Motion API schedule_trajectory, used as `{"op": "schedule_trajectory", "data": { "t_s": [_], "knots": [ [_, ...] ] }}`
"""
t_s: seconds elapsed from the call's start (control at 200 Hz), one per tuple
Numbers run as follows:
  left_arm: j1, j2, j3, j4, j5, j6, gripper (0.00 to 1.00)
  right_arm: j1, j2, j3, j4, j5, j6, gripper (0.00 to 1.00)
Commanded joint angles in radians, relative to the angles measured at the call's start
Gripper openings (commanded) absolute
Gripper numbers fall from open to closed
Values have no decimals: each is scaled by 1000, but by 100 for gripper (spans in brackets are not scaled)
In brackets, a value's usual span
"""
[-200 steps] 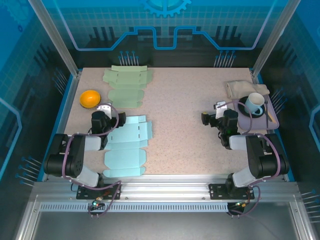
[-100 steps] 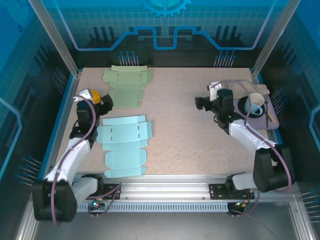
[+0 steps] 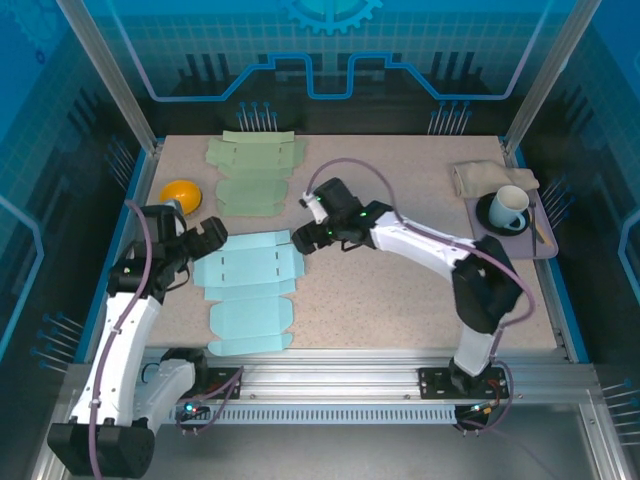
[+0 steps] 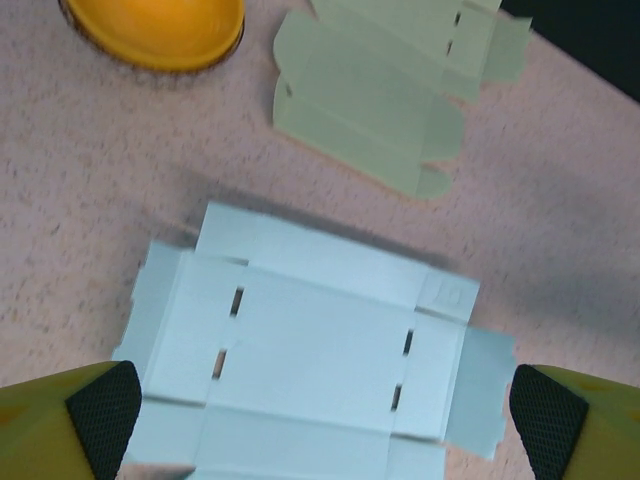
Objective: Fold the paper box
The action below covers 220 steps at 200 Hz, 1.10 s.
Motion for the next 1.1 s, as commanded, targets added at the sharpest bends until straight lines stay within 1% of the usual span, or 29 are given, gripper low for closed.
{"op": "schedule_trajectory", "data": {
  "t_s": [0.0,0.105,0.15,0.205,0.27,0.36,0.47,0.57,0.58,0.585,0.605,0.715,0.79,0.915,1.015,1.095],
  "knots": [
    [9,-18,-10,-69,25,34,99,24,99,78,-65,-45,63,79],
    [10,-27,-10,-70,-3,32,99,43,183,134,-81,-42,70,73],
    [10,-31,-11,-74,-14,32,99,48,213,145,-79,-43,75,72],
    [10,-41,-15,-74,-27,32,99,55,242,153,-72,-53,81,66],
    [10,-52,-17,-72,-38,32,99,59,263,153,-51,-75,98,63],
    [10,-62,-18,-72,-46,31,99,64,272,136,3,-117,123,55],
    [10,-62,-19,-71,-50,32,99,64,263,117,45,-149,126,34],
    [10,-62,-19,-71,-47,31,99,60,237,118,37,-154,82,12],
    [11,-63,-19,-70,-48,31,99,59,232,117,34,-153,76,11],
    [11,-62,-18,-71,-48,31,99,58,230,117,34,-152,73,7],
    [10,-63,-17,-71,-50,31,99,55,221,116,27,-152,64,0],
    [10,-68,-8,-75,-52,1,99,21,130,96,-10,-130,-5,0],
    [10,-70,0,-47,4,0,99,-20,40,83,-48,-137,-64,0],
    [8,-57,29,29,117,-26,99,-104,-148,53,-116,-141,-219,0],
    [-2,-25,42,119,203,-79,99,-204,-303,15,-138,-188,-280,0],
    [-35,17,55,178,211,-121,99,-300,-416,-29,-131,-246,-280,0]
  ]
}}
